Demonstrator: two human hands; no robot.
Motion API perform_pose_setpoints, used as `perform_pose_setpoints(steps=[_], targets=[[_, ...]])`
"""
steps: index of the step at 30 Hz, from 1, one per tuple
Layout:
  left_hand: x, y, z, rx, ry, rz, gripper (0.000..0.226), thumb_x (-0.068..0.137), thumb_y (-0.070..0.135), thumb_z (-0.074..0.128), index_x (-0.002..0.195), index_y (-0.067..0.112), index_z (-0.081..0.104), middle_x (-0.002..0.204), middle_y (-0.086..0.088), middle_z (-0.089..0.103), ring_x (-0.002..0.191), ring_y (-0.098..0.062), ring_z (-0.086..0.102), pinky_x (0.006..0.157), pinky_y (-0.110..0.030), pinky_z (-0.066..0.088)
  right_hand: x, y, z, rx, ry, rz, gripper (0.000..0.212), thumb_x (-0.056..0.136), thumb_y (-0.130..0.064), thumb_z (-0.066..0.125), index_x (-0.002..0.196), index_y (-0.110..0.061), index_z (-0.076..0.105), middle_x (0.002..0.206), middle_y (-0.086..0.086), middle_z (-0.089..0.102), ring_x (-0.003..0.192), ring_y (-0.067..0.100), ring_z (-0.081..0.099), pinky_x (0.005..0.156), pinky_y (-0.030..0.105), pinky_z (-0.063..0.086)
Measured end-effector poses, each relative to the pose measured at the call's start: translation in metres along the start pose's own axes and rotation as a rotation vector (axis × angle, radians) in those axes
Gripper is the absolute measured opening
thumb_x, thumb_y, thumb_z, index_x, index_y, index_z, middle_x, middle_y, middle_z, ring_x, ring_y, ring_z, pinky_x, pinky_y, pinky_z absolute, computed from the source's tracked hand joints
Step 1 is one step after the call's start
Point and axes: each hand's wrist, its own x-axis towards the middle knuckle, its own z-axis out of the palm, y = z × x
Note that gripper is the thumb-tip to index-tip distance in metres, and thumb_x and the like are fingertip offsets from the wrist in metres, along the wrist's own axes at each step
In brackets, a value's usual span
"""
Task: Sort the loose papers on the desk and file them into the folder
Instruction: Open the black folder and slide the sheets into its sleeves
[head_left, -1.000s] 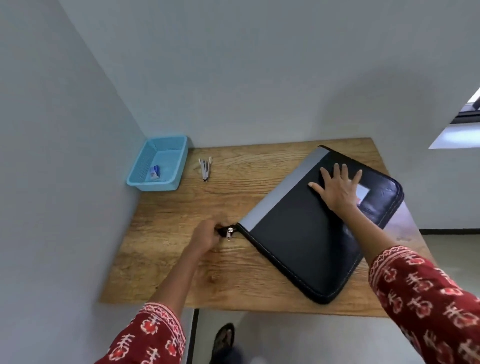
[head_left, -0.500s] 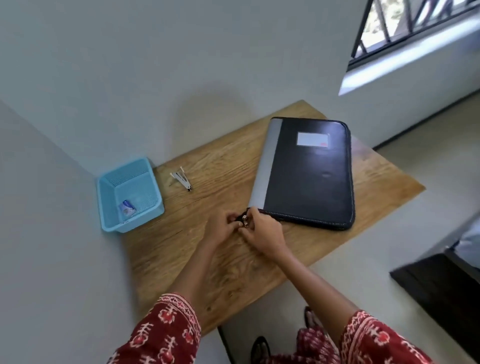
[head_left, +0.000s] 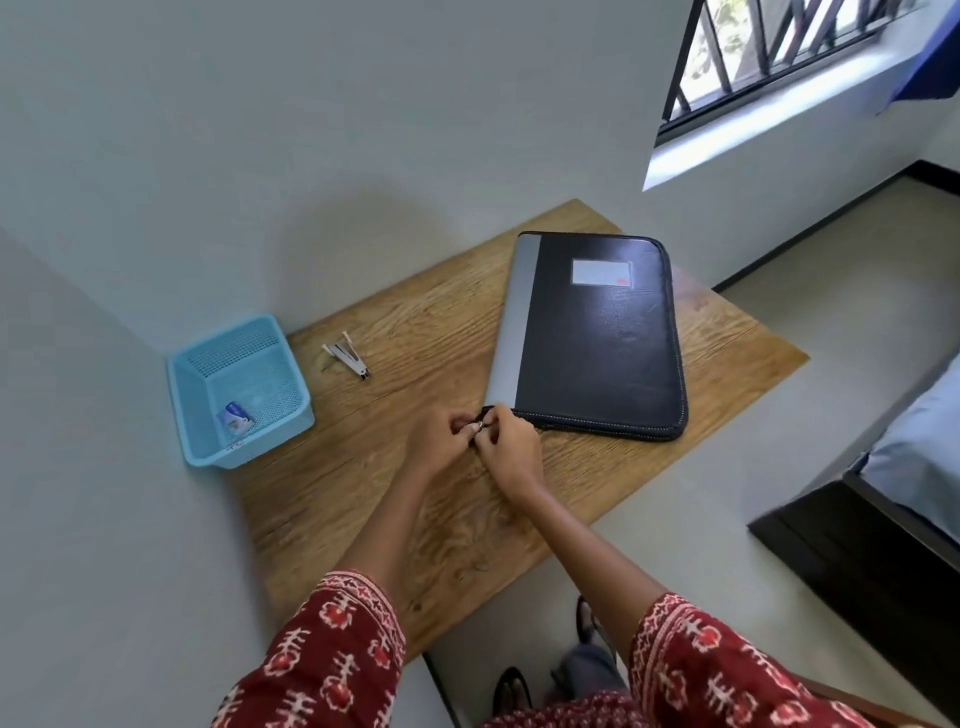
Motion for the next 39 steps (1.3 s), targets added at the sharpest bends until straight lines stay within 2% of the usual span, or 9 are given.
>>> perform_pose_setpoints(steps=[5,9,14,19,22,26,31,35,39], targets=[[0.005,0.002,0.001,-0.03,-0.019,-0.039,0.023,0.086,0.002,0.057,0.1,0.01,0.074,0.097,-0.008,0.072,0.093,-0.023,0.066,0.083,-0.033,0.05,-0.006,-0.001,0.005,-0.051,-0.064,-0.055,0.029,0.082,-0.022,0.064,0.106,-0.01,0.053,0.096,0.008,0.062,0.092,0.025,0.054,0.072,0.035,0.04],[0.005,0.005,-0.004,0.037,-0.053,0.006,0.023,0.085,0.004,0.059,0.1,0.014,0.074,0.095,-0.005,0.073,0.089,-0.019,0.066,0.08,-0.034,0.051,-0.003,0.0,0.002,-0.026,-0.027,-0.034,0.018,0.085,-0.007,0.058,0.102,-0.008,0.054,0.088,0.011,0.063,0.085,0.029,0.058,0.064,0.033,0.037],[0.002,0.007,-0.002,0.001,-0.045,-0.026,0.017,0.083,0.012,0.067,0.098,0.013,0.074,0.095,-0.003,0.073,0.089,-0.013,0.066,0.08,-0.031,0.052,-0.01,0.001,0.0,0.021,0.041,-0.013,0.011,0.091,-0.011,0.052,0.095,-0.004,0.059,0.086,0.013,0.066,0.08,0.029,0.059,0.067,0.038,0.044],[-0.001,0.012,0.0,0.097,0.026,-0.017,0.012,0.082,0.012,0.066,0.092,0.011,0.072,0.088,-0.006,0.071,0.081,-0.019,0.065,0.067,-0.027,0.045,-0.006,-0.001,-0.001,0.069,0.077,0.042,0.009,0.091,-0.009,0.054,0.085,-0.005,0.059,0.079,0.01,0.065,0.074,0.025,0.059,0.064,0.038,0.046],[-0.003,0.022,0.002,0.245,0.072,0.013,0.009,0.082,0.008,0.06,0.088,0.008,0.068,0.089,-0.01,0.069,0.084,-0.027,0.062,0.068,-0.033,0.044,-0.001,-0.004,-0.001,0.09,0.128,0.079,0.011,0.091,-0.006,0.053,0.082,-0.003,0.059,0.076,0.01,0.064,0.071,0.024,0.059,0.063,0.04,0.048],[-0.005,0.022,0.007,0.347,0.099,0.044,0.005,0.084,0.008,0.059,0.088,0.009,0.061,0.086,-0.009,0.065,0.078,-0.023,0.058,0.061,-0.03,0.039,0.001,0.002,-0.007,0.102,0.171,0.109,0.012,0.089,-0.005,0.055,0.078,-0.005,0.059,0.072,0.004,0.061,0.065,0.016,0.053,0.058,0.027,0.041],[-0.006,0.02,0.003,0.358,0.12,0.053,0.008,0.083,0.01,0.064,0.091,0.011,0.065,0.089,-0.006,0.066,0.083,-0.022,0.06,0.063,-0.029,0.04,0.0,0.016,-0.017,0.14,0.226,0.144,0.012,0.085,-0.002,0.058,0.074,-0.007,0.059,0.067,-0.001,0.059,0.061,0.013,0.054,0.057,0.024,0.041],[-0.008,0.023,0.003,0.375,0.117,0.071,0.007,0.084,0.009,0.06,0.089,0.01,0.064,0.088,-0.008,0.065,0.081,-0.022,0.059,0.061,-0.027,0.038,-0.006,0.034,-0.031,0.11,0.262,0.108,0.01,0.084,-0.003,0.061,0.075,-0.006,0.06,0.069,0.003,0.064,0.064,0.018,0.059,0.062,0.032,0.047],[-0.014,0.033,0.008,0.429,0.111,0.08,0.006,0.08,0.009,0.06,0.084,0.009,0.064,0.083,-0.007,0.064,0.078,-0.022,0.058,0.06,-0.029,0.037,-0.009,0.04,-0.035,0.109,0.277,0.126,0.007,0.083,-0.005,0.062,0.076,-0.006,0.06,0.071,0.005,0.065,0.066,0.021,0.059,0.064,0.033,0.045]])
